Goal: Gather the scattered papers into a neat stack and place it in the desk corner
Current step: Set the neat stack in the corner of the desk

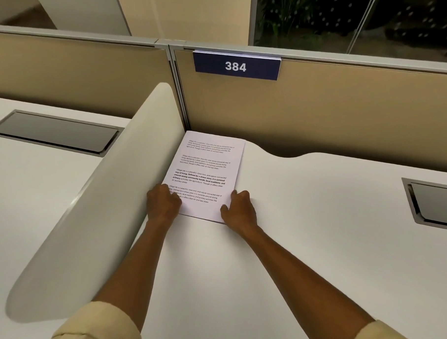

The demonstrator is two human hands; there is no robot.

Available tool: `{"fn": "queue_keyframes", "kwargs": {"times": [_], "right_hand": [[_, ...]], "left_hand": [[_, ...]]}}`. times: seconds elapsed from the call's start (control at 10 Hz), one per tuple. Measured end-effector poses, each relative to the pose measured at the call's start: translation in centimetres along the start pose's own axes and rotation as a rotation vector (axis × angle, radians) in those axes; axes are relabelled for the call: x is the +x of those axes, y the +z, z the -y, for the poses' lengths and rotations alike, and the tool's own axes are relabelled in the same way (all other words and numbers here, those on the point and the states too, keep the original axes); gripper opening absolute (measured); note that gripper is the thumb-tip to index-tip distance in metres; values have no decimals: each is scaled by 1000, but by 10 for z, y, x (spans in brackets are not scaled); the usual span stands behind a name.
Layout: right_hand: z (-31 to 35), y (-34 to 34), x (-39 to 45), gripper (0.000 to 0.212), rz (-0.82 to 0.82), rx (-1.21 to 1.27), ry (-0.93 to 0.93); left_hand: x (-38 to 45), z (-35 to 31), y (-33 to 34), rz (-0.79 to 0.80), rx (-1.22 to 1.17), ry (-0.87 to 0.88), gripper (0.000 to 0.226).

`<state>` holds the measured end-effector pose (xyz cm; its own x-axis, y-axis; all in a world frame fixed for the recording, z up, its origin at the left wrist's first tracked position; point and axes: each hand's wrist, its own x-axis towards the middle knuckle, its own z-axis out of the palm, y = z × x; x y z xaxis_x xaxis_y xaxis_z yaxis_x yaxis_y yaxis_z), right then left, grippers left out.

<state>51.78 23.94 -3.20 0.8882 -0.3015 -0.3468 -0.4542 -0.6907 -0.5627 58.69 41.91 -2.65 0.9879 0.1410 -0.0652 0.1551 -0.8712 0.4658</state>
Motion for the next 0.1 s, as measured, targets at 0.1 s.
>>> {"fn": "queue_keyframes", "kwargs": {"times": [0.1], "right_hand": [[-1, -2, -2, 56, -5, 78, 12]], "left_hand": [[-3, -5, -1, -34, -35, -1, 17]]}}
